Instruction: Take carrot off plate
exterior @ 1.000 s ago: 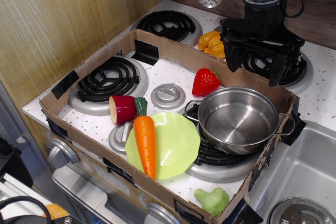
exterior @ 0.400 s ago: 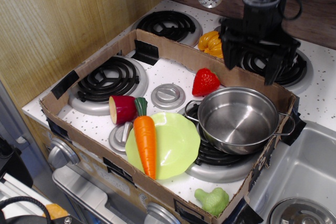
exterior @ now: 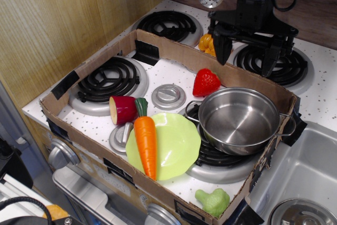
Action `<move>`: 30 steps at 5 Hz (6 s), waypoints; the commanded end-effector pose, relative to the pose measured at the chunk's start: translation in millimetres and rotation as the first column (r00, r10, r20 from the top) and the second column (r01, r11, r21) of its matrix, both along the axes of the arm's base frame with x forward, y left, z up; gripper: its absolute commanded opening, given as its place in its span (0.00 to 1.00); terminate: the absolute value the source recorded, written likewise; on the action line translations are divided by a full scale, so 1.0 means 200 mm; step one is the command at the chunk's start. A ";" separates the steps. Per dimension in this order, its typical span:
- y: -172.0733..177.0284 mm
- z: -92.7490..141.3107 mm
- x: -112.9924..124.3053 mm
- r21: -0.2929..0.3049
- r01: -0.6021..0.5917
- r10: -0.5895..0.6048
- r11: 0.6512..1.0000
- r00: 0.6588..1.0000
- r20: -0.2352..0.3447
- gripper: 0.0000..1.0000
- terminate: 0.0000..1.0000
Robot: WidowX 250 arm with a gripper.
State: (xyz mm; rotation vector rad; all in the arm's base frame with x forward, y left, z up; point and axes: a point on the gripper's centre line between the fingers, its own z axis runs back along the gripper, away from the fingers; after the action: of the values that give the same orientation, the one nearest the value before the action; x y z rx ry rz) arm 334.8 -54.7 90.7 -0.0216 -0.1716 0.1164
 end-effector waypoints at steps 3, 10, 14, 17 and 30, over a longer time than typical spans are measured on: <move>0.14 0.12 -0.28 0.038 -0.554 0.554 0.832 0.823 -0.126 1.00 0.00; 0.40 -0.28 -0.56 -0.118 -0.572 0.577 0.812 0.817 0.012 1.00 0.00; 0.41 -0.38 -0.58 -0.174 -0.564 0.578 0.807 0.816 0.032 1.00 0.00; 0.34 -0.17 -0.50 -0.115 -0.583 0.584 0.804 0.811 -0.030 0.00 0.00; 0.65 -0.23 0.04 -0.108 -0.302 0.299 0.947 0.953 -0.042 0.00 0.00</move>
State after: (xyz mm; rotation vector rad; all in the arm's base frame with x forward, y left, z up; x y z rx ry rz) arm 330.5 82.0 33.6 -0.1191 -0.1083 0.4321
